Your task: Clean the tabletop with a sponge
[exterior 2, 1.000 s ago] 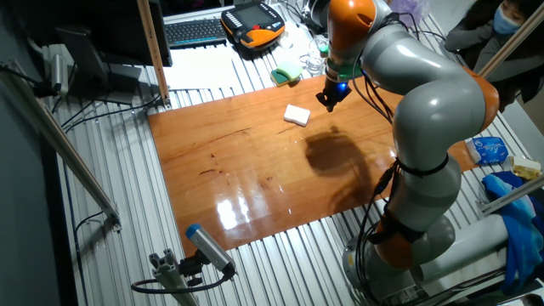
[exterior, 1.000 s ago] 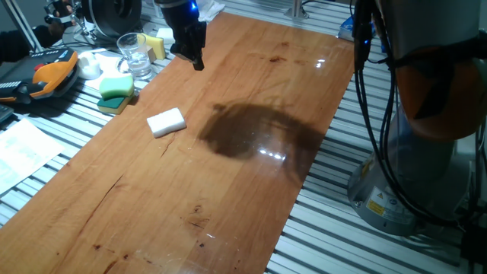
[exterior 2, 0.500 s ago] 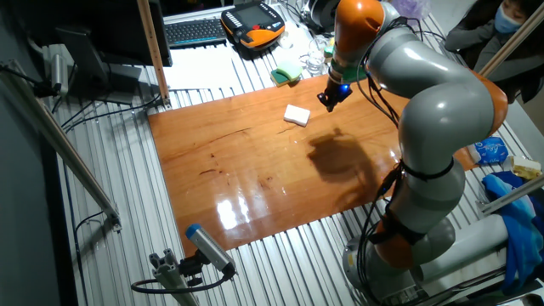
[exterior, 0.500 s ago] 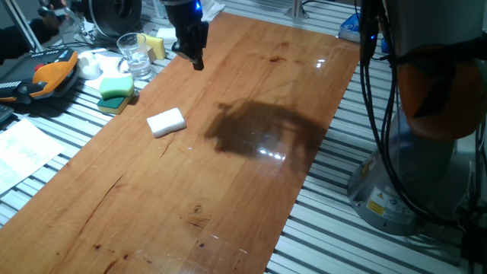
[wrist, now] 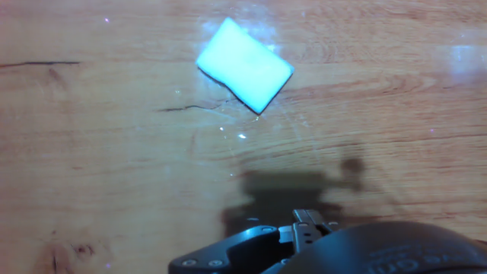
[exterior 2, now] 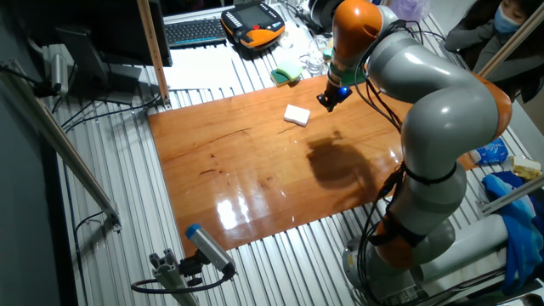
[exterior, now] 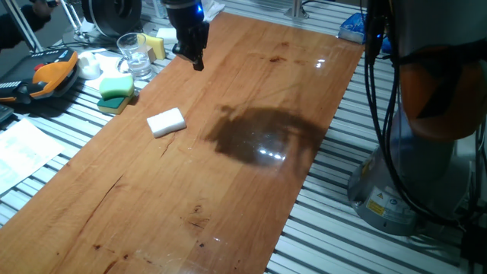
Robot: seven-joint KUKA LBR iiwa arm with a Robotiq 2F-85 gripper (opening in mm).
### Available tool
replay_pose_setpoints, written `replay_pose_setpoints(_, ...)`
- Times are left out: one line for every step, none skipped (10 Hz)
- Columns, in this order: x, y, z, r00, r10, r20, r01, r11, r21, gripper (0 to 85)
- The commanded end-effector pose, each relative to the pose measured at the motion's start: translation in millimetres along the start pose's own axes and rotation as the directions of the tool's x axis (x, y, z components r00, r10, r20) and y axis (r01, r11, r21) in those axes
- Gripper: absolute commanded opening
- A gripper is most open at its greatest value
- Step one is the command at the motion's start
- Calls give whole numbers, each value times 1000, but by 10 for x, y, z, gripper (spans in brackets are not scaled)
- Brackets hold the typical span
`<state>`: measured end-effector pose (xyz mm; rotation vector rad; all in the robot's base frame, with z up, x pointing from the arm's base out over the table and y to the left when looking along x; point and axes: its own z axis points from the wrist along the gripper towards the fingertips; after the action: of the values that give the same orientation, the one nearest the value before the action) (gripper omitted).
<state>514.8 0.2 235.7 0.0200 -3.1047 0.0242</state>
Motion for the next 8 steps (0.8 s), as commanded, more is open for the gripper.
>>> replay_pose_setpoints(1, 4, -1, 1000, 4, -11, -4, 1000, 12, 0)
replay_pose_setpoints(1, 4, -1, 1000, 9, -3, -9, 1000, 15, 0)
replay_pose_setpoints(1, 4, -1, 1000, 8, 23, -9, 1000, 18, 0)
replay_pose_setpoints(1, 4, -1, 999, -6, 41, 5, 1000, 22, 0)
replay_pose_setpoints(1, 4, -1, 998, -23, 52, 21, 999, 49, 0)
replay_pose_setpoints(1, 4, -1, 999, -21, 37, 19, 998, 51, 0)
replay_pose_setpoints(1, 4, -1, 1000, -18, 11, 17, 998, 60, 0)
replay_pose_setpoints(1, 4, -1, 1000, 12, -6, -12, 998, 62, 0)
